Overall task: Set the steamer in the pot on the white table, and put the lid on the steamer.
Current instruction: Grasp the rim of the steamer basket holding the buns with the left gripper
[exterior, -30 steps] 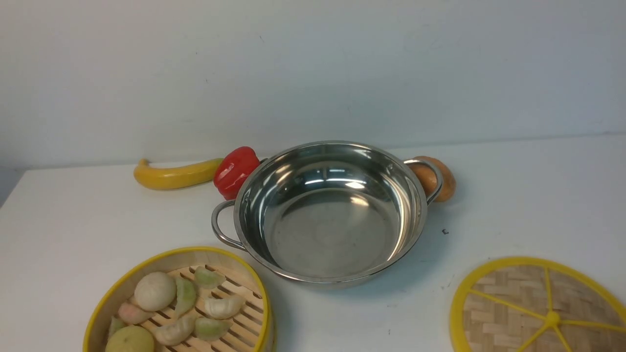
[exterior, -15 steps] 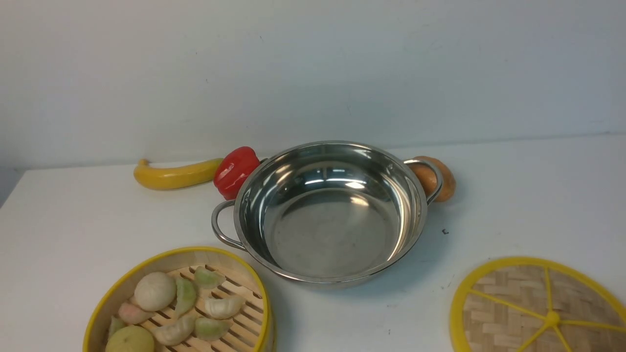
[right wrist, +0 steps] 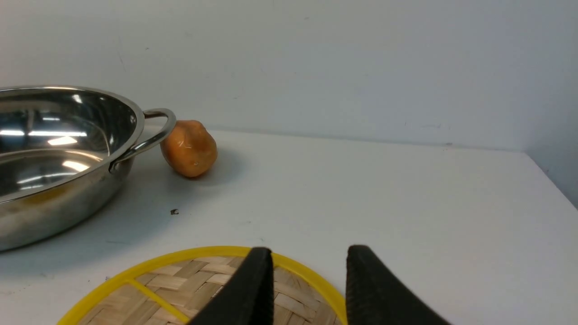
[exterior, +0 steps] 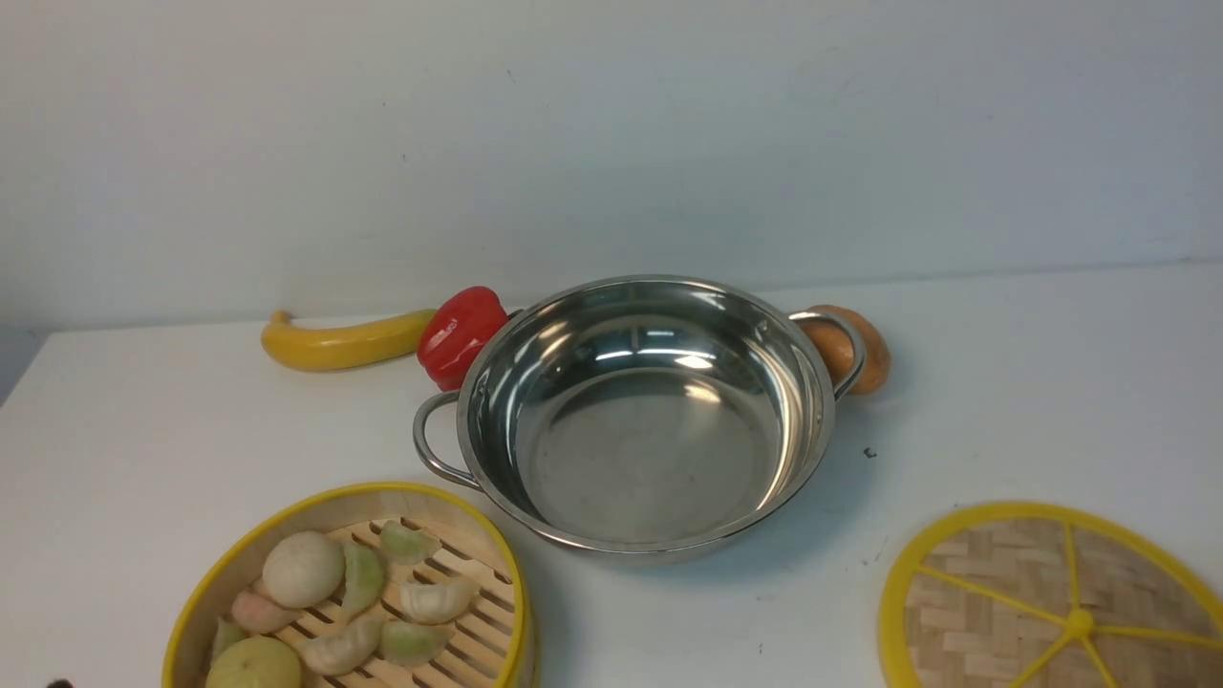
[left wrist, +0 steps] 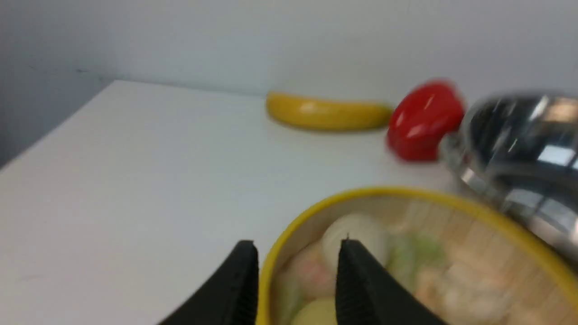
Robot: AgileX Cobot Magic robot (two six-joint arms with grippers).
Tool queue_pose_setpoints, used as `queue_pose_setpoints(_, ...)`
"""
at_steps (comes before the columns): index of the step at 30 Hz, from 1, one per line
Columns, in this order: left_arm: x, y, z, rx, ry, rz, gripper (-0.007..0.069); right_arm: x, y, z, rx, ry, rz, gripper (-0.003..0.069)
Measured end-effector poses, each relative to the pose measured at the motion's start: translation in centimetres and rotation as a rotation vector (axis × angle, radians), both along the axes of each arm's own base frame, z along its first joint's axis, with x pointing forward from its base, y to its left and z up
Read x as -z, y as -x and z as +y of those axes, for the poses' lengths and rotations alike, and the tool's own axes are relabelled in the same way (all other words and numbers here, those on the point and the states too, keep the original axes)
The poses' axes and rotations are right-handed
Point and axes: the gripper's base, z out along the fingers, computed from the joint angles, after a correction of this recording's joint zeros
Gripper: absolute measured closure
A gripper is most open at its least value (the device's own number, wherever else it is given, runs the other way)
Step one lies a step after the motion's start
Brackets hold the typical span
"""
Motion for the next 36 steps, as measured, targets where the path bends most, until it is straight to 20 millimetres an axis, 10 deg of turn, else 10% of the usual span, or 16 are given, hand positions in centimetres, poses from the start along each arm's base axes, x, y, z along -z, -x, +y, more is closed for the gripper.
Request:
queue_pose_setpoints(5, -1.5, 0.0, 0.3, -0.043, 0.429, -0.205, 0.0384, 0.0, 0.0, 0.0, 0.000, 0.000, 0.000, 0.0410)
queue_pose_setpoints(20, -3.8, 0.7, 1.9, -0.160, 0.492, -0.516, 0.0384, 0.0, 0.0, 0.0, 0.000, 0.000, 0.000, 0.0410)
queue_pose_setpoints(26, -3.9, 0.4, -0.2, 0.007, 0.442, -0.217, 0.0384, 0.0, 0.0, 0.0, 0.000, 0.000, 0.000, 0.0410)
queue_pose_setpoints(36, -10.7, 1.4, -2.6, 0.306, 0.008, 0.407, 0.0384, 0.0, 0.0, 0.0, 0.000, 0.000, -0.001, 0.0410)
